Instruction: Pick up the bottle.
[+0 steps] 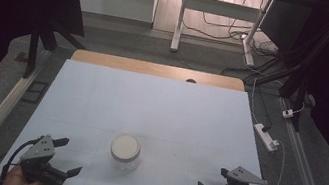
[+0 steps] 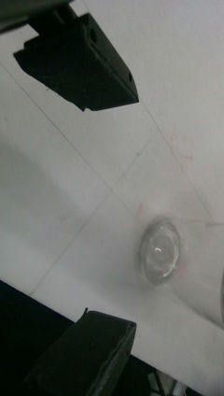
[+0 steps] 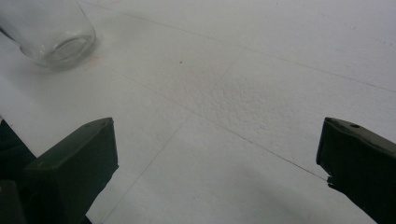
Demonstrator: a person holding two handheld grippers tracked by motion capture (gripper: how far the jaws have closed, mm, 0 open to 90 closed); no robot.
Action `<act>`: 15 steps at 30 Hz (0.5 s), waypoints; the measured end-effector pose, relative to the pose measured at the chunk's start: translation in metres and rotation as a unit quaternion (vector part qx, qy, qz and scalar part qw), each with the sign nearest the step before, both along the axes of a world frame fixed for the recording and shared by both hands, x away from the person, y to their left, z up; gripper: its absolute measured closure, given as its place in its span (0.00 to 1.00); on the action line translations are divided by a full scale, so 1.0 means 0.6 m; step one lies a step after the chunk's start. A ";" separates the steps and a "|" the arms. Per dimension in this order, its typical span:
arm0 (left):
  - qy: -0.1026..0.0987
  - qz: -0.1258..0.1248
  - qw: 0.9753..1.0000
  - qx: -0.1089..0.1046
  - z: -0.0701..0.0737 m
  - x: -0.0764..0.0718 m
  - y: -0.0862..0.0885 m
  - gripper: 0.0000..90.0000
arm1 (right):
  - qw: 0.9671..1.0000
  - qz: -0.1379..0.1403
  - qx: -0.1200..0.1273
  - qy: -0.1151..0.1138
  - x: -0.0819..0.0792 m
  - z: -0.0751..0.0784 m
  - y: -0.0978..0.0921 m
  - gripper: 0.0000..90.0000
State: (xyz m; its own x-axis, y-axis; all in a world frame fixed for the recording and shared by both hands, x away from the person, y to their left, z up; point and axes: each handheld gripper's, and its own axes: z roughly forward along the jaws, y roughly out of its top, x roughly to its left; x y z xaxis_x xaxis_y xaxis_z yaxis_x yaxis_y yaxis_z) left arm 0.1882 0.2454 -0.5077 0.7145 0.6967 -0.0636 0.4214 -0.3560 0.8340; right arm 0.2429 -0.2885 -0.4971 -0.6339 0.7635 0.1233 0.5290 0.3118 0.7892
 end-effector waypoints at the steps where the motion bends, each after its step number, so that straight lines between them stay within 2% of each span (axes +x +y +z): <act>1: -0.001 -0.004 1.000 -0.002 0.000 0.002 -0.004 0.00 | 1.000 0.000 0.000 0.000 0.000 0.000 0.000 0.00; 6: -0.003 -0.024 1.000 -0.007 -0.003 0.011 -0.022 0.00 | 1.000 0.001 -0.001 0.001 0.001 0.000 0.000 0.00; 10: -0.005 -0.028 1.000 -0.009 -0.006 0.018 -0.034 0.00 | 1.000 0.001 -0.001 0.001 0.001 0.000 0.000 0.00; 15: 0.003 -0.041 0.999 -0.012 -0.009 0.029 -0.052 0.00 | 1.000 0.003 -0.004 -0.001 0.000 0.000 0.002 0.00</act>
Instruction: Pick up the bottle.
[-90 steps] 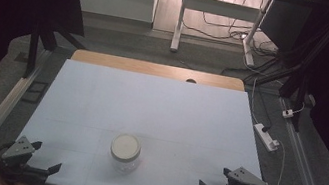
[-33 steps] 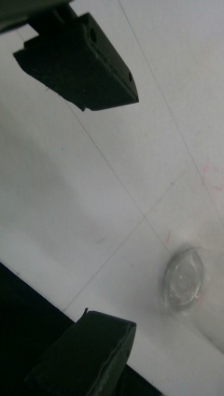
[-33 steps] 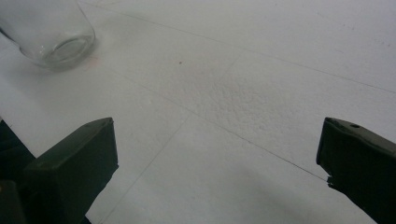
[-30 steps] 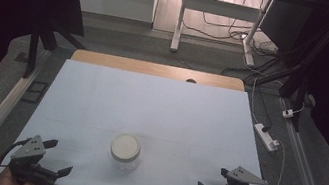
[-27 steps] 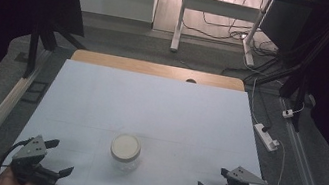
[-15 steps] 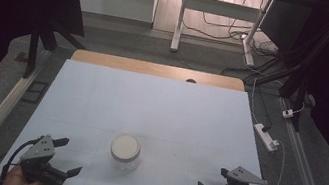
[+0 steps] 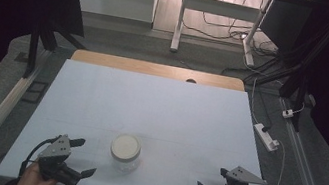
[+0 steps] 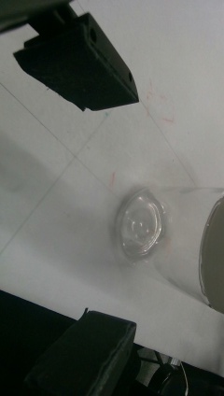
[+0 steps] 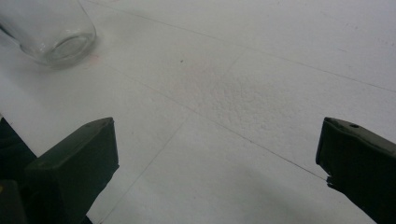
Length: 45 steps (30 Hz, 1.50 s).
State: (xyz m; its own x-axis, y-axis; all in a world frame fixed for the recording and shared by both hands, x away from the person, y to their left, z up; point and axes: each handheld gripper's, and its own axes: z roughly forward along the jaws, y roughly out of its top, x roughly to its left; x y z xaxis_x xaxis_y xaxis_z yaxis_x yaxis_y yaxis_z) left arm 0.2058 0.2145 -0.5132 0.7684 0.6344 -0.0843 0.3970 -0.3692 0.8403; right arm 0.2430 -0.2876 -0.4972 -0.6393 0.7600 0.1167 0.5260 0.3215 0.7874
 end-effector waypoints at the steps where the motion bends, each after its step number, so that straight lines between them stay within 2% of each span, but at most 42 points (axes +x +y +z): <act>1: -0.001 -0.004 1.000 0.001 0.000 0.002 -0.004 0.00 | 1.000 0.000 0.000 0.000 0.000 0.000 0.000 0.00; 6: -0.003 -0.010 1.000 0.007 -0.002 0.015 -0.021 0.00 | 1.000 0.001 -0.001 0.000 0.000 0.000 0.000 0.00; 15: 0.009 -0.025 0.999 0.019 -0.009 0.041 -0.046 0.00 | 1.000 0.002 -0.002 0.000 0.000 0.000 0.001 0.00; 17: 0.006 -0.031 0.999 0.025 -0.010 0.045 -0.052 0.00 | 1.000 0.003 -0.003 0.000 0.000 0.000 0.001 0.00; 21: 0.011 -0.051 0.999 0.011 -0.010 0.055 -0.058 0.00 | 1.000 0.003 -0.003 0.000 0.000 0.000 0.001 0.00; 26: 0.015 -0.071 0.997 0.022 -0.016 0.071 -0.076 0.00 | 1.000 0.004 -0.003 0.001 0.000 0.000 0.001 0.00; 33: 0.007 -0.078 0.997 0.029 -0.020 0.084 -0.100 0.00 | 1.000 0.003 -0.005 0.002 0.001 0.000 0.002 0.00; 37: 0.009 -0.086 0.996 0.031 -0.025 0.092 -0.111 0.00 | 1.000 0.004 -0.005 0.002 0.001 0.000 0.002 0.00; 45: -0.006 -0.098 0.994 0.040 -0.029 0.099 -0.130 0.00 | 1.000 0.005 -0.006 0.001 0.001 -0.001 0.002 0.00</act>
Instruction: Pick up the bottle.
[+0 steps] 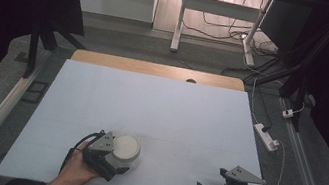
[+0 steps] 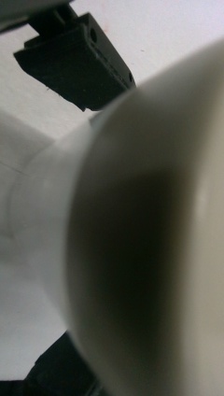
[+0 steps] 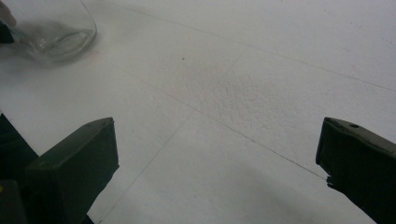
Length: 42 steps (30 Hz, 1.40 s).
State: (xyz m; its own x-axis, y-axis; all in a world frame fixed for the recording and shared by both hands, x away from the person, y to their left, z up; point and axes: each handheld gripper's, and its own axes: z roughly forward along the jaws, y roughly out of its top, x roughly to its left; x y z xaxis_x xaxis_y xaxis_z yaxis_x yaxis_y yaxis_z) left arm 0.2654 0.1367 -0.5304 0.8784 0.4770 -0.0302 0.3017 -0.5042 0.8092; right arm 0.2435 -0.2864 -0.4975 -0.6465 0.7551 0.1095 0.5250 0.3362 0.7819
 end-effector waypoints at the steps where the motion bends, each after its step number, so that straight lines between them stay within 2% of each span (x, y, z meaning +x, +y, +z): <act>1: -0.002 0.000 1.000 -0.001 0.000 0.001 -0.001 0.00 | 1.000 0.000 0.000 0.000 0.000 0.000 0.000 0.00; 14: 0.000 -0.018 1.000 -0.011 -0.004 0.009 -0.005 0.08 | 1.000 0.002 0.000 0.000 0.000 0.000 0.000 0.00; 27: -0.002 -0.011 1.000 -0.010 -0.003 0.006 -0.007 0.08 | 1.000 0.002 0.000 -0.002 -0.001 0.000 0.001 0.00; 34: 0.014 -0.005 1.000 -0.018 -0.001 0.010 -0.005 0.08 | 1.000 0.003 0.000 -0.003 -0.002 0.001 0.001 0.00; 37: 0.018 -0.006 1.000 -0.015 0.001 0.011 -0.005 0.08 | 1.000 0.004 -0.001 -0.004 -0.002 0.001 0.001 0.00; 42: 0.010 -0.011 1.000 -0.012 0.009 0.008 -0.008 0.08 | 1.000 0.004 -0.001 -0.004 -0.002 0.001 0.001 0.00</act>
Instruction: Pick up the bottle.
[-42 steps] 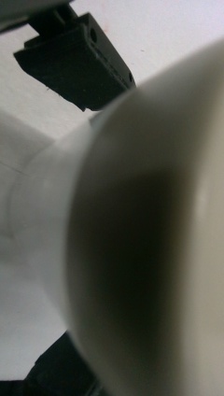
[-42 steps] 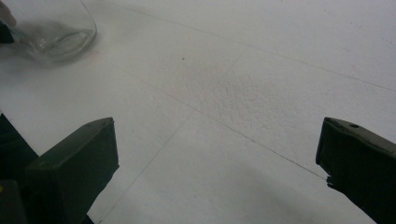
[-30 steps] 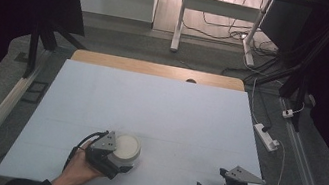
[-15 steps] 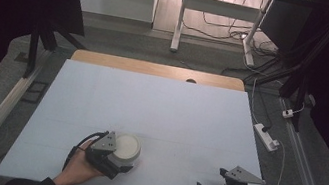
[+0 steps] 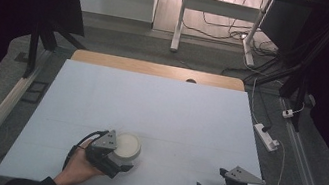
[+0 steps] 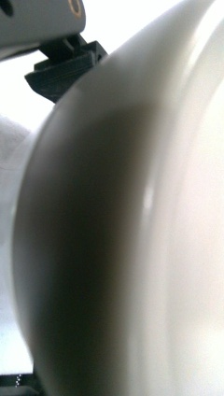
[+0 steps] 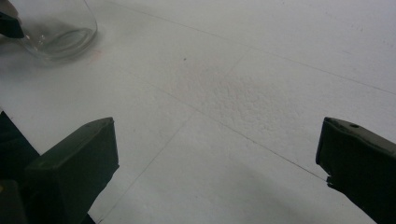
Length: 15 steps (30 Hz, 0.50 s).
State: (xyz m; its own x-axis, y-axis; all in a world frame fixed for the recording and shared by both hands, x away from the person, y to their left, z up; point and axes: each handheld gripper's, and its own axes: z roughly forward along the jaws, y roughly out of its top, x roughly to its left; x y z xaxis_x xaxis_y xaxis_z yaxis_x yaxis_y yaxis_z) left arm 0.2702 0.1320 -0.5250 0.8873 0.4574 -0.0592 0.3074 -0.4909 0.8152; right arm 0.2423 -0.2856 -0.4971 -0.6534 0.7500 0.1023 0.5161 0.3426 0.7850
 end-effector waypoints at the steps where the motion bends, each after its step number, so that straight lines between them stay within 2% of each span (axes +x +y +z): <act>1: -0.001 -0.001 1.000 -0.002 0.003 0.000 0.000 0.08 | 1.000 0.000 0.000 0.000 0.000 0.000 0.000 0.00; 15: -0.027 -0.008 1.000 -0.006 0.036 0.007 -0.004 0.08 | 1.000 -0.001 0.001 0.001 0.001 0.000 0.000 0.00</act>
